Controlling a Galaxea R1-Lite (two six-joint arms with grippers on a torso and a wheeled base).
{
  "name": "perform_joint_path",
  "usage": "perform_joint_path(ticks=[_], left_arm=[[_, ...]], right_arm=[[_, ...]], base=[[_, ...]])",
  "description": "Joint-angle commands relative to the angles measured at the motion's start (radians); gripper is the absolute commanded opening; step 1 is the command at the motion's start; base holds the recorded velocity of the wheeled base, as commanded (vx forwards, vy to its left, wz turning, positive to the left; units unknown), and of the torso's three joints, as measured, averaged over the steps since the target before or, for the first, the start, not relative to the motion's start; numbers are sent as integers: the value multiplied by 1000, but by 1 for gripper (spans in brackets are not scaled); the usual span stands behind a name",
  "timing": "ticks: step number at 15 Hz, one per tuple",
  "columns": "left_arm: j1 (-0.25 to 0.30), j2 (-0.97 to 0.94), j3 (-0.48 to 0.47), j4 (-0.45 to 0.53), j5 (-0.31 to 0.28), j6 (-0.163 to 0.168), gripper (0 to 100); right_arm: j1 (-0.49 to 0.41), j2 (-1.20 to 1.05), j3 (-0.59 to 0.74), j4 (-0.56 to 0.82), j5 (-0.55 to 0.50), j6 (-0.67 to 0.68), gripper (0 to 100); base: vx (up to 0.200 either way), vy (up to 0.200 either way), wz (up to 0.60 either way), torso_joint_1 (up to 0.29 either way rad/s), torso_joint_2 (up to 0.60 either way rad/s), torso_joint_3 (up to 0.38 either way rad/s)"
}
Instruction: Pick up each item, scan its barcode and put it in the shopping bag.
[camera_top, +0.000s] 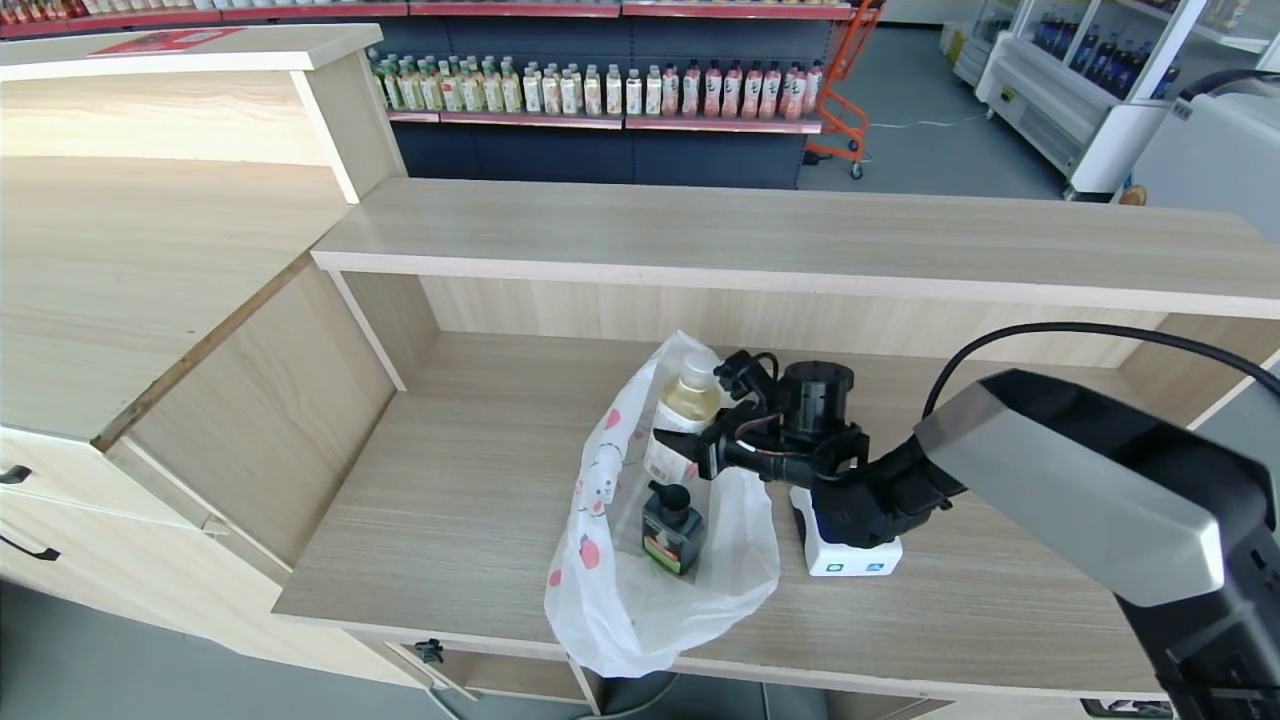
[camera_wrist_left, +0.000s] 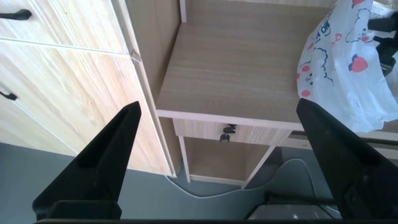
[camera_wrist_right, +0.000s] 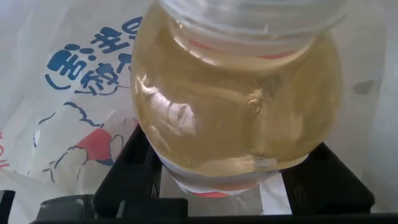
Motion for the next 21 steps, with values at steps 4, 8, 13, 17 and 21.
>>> perform_joint_path(ticks=[4, 8, 13, 17, 21], left_arm=[[0, 0, 0, 0, 1, 0, 100], [0, 0, 0, 0, 1, -2, 100], [0, 0, 0, 0, 1, 0, 100], [0, 0, 0, 0, 1, -2, 100], [0, 0, 0, 0, 1, -2, 100]], right_arm=[[0, 86, -92, -2, -1, -81, 0], [-12, 48, -76, 3, 7, -47, 100], [-32, -141, 48, 49, 5, 232, 100], [-25, -409, 231, 86, 39, 508, 100], [-66, -627, 445, 98, 38, 545, 100]], base=[[0, 0, 0, 0, 0, 0], [0, 0, 0, 0, 0, 0], [0, 0, 0, 0, 0, 0], [0, 0, 0, 0, 0, 0], [0, 0, 0, 0, 0, 0]])
